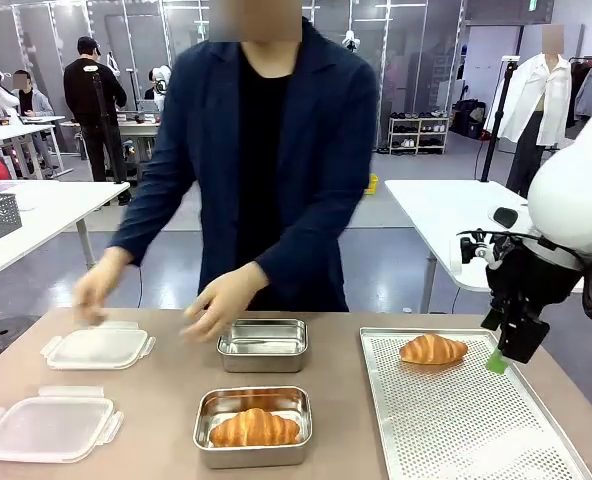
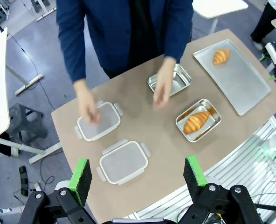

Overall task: Place the bread into the airtight container.
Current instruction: Pick up a Butter Roll and place it into an empty Airtight Container.

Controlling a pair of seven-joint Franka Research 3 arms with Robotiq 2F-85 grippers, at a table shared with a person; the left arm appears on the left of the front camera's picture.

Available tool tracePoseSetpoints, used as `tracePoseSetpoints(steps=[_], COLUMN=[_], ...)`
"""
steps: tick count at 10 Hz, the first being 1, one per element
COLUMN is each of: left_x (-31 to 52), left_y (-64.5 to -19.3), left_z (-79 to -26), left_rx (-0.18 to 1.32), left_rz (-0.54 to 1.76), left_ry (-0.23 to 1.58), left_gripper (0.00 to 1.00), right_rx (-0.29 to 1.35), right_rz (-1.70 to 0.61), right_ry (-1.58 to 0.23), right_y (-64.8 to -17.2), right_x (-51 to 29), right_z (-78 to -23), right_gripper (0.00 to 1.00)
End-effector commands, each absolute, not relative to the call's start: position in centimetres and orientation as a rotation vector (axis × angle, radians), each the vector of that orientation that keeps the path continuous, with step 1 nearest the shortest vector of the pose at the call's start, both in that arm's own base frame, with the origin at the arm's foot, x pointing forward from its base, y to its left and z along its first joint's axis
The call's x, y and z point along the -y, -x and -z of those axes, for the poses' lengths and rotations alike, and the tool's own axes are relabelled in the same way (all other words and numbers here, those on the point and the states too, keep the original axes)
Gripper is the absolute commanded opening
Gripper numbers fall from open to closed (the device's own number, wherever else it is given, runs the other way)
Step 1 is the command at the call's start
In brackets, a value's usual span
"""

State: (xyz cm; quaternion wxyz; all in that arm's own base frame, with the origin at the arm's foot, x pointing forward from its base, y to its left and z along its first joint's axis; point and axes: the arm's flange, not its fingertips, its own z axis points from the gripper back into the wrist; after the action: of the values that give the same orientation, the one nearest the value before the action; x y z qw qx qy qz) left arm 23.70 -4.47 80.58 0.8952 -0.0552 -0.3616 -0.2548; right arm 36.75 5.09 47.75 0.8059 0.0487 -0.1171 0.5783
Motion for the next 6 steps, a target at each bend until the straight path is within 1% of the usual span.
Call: tracePoseSetpoints(steps=[1,4,5,6], left_x=[4.5,4.5,4.5,4.5], left_y=[-23.6,-23.6,-23.6,-23.6], left_z=[-80.6,-80.6,-80.6,-80.6], left_rx=[0.750,0.750,0.750,0.750], left_rz=[0.534,0.534,0.534,0.534], left_ry=[0.121,0.121,0.121,0.121], left_gripper=[1.00,1.00,1.00,1.00], right_rx=[0.238,0.252,0.277,0.321], right_rz=[-1.206,-1.233,-1.308,-1.354], right_ry=[-0.096,-0.095,-0.141,-0.133], right_y=[-37.0,-36.8,-39.9,-42.5], right_x=[-6.5,-5.9,-4.7,-4.3], right_z=[-49.2,-48.6,-49.1,-48.9], right_gripper=[1.00,1.00,1.00,1.00])
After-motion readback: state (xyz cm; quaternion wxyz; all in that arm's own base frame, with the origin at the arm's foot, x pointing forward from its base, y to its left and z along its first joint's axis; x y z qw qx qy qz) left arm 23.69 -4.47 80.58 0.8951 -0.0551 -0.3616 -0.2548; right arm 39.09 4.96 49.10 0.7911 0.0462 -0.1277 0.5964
